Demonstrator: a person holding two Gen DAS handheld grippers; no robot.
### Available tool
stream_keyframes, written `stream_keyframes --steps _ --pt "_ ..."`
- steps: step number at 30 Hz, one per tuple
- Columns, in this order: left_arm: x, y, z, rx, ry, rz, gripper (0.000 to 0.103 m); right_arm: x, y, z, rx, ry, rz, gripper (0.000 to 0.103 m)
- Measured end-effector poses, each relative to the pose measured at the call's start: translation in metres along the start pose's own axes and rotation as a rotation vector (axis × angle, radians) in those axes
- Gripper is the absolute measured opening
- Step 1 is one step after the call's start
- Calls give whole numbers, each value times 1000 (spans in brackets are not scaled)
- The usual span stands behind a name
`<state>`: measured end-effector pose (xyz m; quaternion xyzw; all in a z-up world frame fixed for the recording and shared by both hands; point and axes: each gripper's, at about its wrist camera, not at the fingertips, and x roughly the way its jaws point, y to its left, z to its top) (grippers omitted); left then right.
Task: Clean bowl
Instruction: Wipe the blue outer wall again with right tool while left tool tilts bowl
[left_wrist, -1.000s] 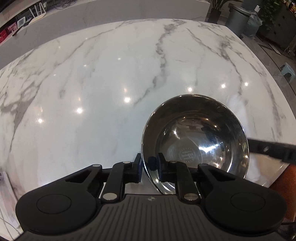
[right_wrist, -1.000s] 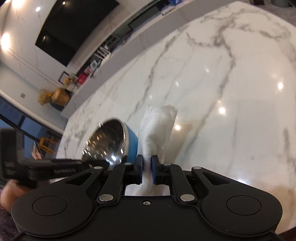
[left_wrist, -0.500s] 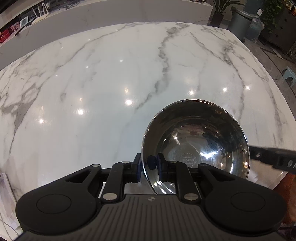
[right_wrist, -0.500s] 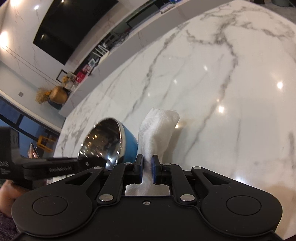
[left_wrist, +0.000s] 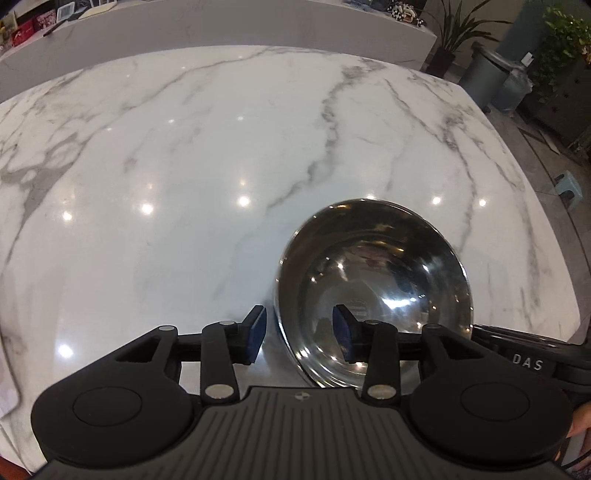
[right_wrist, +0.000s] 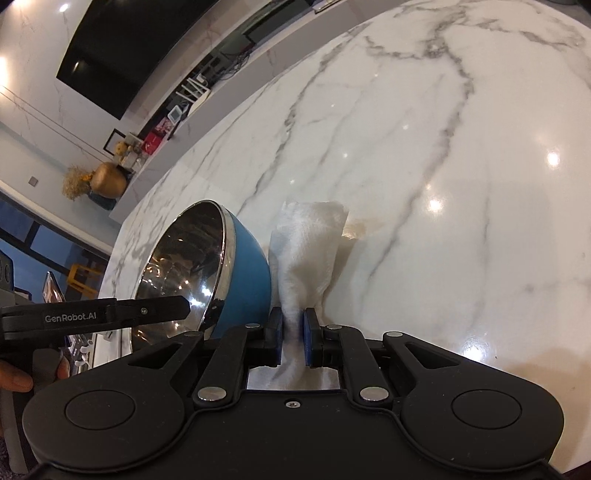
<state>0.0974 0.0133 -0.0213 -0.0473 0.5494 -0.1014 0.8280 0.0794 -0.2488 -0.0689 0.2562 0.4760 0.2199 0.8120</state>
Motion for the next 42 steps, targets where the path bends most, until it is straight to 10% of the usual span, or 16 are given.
stream_keyframes --steps 11,27,42 --pt "1 -2 1 57 7 32 16 -3 10 -9 -46 27 1 9" --pt "10 -8 6 135 6 62 16 -29 5 21 -60 -86 10 9" --pt "13 -7 8 127 8 62 16 3 7 11 -77 -10 -19 9"
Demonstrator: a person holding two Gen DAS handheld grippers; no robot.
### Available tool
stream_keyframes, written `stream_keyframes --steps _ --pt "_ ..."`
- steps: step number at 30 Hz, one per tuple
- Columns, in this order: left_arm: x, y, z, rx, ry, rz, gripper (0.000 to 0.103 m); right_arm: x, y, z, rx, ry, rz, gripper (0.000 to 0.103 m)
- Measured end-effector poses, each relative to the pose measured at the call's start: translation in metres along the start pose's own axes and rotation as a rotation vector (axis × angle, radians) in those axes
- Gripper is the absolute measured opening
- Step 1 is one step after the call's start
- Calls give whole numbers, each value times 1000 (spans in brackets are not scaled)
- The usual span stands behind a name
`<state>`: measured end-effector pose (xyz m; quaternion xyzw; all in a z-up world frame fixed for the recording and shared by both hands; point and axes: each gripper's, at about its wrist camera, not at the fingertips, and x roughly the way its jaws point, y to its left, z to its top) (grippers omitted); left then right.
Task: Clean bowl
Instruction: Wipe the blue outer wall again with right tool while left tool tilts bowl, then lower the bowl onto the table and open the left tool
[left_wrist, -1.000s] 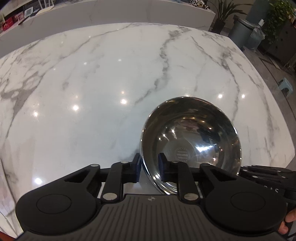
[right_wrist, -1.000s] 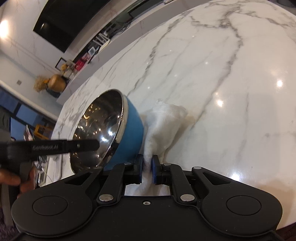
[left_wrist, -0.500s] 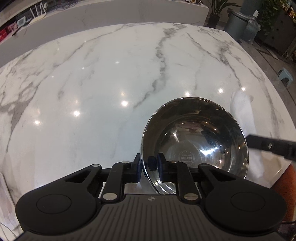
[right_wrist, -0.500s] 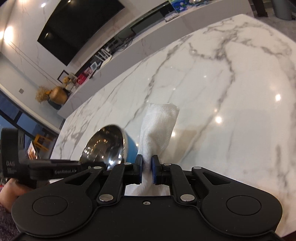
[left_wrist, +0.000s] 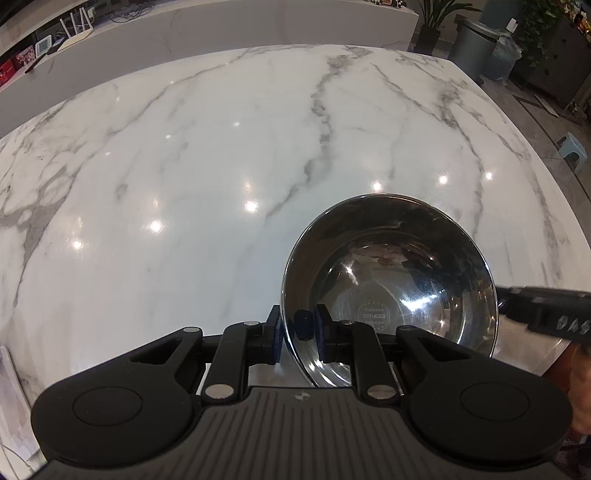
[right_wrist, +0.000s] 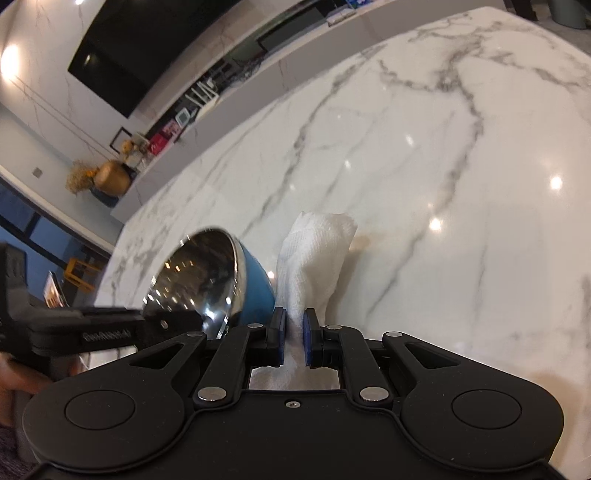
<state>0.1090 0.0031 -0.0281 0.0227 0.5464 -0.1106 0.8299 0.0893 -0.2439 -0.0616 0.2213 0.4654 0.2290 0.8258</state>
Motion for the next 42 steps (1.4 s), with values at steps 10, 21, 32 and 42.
stream_keyframes --steps 10,21,32,42 --pt "-9 2 0 -9 -42 12 16 3 6 -4 -28 0 -35 9" --pt "-32 5 -2 -54 -102 -23 40 -23 26 1 -148 -71 -216 9" --pt "-51 13 -11 -152 -175 -76 74 -5 30 -11 -253 1 -415 10" --pt "-74 8 -19 -131 -296 -49 79 -6 32 -6 -213 -24 -445 48"
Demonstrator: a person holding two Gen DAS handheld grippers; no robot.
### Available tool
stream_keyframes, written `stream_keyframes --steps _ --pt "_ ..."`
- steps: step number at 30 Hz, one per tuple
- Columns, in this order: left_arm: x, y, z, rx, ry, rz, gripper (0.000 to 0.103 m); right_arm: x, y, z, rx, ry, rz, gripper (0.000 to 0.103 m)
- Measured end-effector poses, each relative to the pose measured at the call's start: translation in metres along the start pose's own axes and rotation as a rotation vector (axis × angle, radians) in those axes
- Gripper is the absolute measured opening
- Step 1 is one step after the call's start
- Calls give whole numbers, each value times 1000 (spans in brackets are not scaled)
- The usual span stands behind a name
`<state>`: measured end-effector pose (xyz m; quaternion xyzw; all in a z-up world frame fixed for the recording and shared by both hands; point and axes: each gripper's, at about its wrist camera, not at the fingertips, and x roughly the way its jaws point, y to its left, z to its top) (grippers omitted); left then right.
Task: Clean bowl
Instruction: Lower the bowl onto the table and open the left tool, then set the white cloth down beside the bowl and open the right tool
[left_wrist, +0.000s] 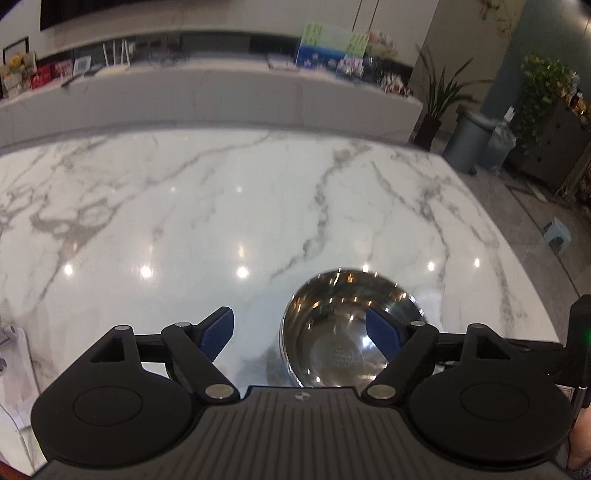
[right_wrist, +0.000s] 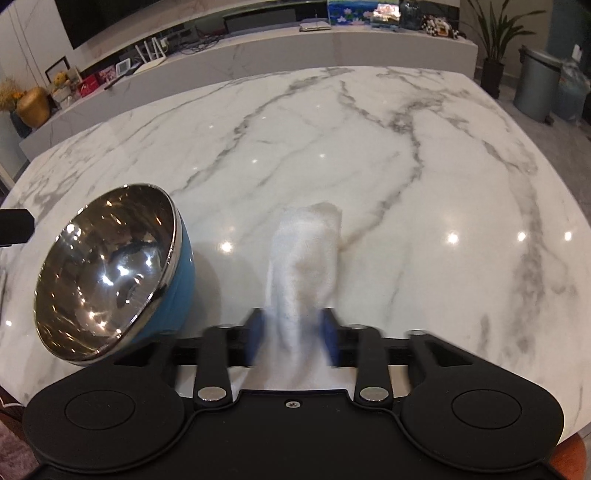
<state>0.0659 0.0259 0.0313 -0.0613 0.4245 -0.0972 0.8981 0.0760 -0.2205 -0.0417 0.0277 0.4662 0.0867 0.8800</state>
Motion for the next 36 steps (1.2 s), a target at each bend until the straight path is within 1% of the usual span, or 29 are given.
stream_keyframes --steps 3,6,7,8,9,11,17,20,23,26,32,36 --pt "-5 -1 0 2 -20 15 79 -11 1 3 3 -43 -52 53" --pt "-8 -3 -2 2 -45 28 79 -28 3 4 20 -100 -67 57" --pt "-9 -3 -2 1 -53 30 79 -35 5 5 27 -125 -71 60" --pt "-10 -3 -3 -5 -62 34 79 -42 7 5 29 -144 -75 67" --pt "-11 -4 -4 -10 -73 40 79 -46 9 5 30 -159 -78 71" --pt "-12 -4 -5 -13 -90 59 79 -57 16 5 19 -189 -94 76" --pt "-17 0 -10 -46 -109 92 79 -78 41 -2 -27 -263 -131 76" --pt "-19 0 -13 -40 -102 100 79 -87 54 -10 -19 -315 -152 76" --pt "-22 3 -16 -60 -98 90 79 -91 61 -17 -1 -320 -148 76" --pt "-23 1 -20 -55 -101 111 79 -90 67 -23 12 -310 -131 76" --pt "-22 -2 -29 -34 -99 135 79 -80 79 -41 -31 -268 -116 76" --pt "-22 -5 -38 -23 -97 155 79 -80 83 -44 -48 -260 -112 76"
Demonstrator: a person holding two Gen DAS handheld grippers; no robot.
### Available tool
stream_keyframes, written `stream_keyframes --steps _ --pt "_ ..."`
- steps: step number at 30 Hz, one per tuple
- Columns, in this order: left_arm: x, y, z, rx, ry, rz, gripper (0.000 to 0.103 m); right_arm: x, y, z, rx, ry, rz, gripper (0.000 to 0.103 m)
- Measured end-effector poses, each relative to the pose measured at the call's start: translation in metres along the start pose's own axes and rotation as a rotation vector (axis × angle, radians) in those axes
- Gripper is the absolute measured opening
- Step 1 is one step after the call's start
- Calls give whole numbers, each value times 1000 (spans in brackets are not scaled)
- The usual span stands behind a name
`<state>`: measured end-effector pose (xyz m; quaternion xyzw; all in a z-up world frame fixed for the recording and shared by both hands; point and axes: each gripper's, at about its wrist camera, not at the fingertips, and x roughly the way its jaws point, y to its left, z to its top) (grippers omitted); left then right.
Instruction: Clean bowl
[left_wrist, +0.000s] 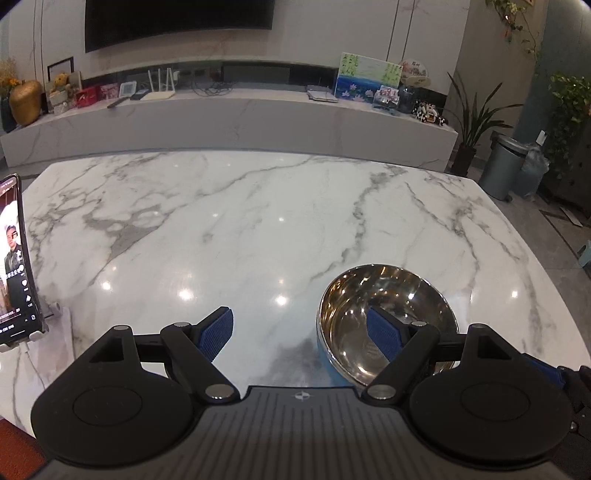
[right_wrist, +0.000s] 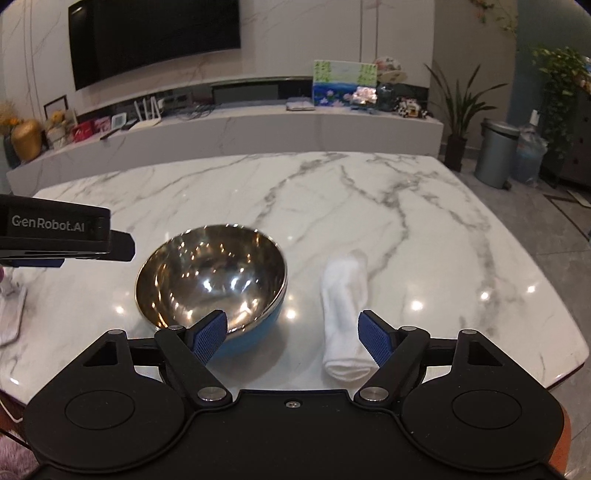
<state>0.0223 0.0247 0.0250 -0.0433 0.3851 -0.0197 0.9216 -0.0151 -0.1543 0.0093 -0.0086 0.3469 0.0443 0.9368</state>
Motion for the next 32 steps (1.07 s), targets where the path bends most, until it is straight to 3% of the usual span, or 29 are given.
stream_keyframes --steps 32 --pt "6 -5 -16 10 58 7 79 -8 -4 -2 -1 -38 5 76"
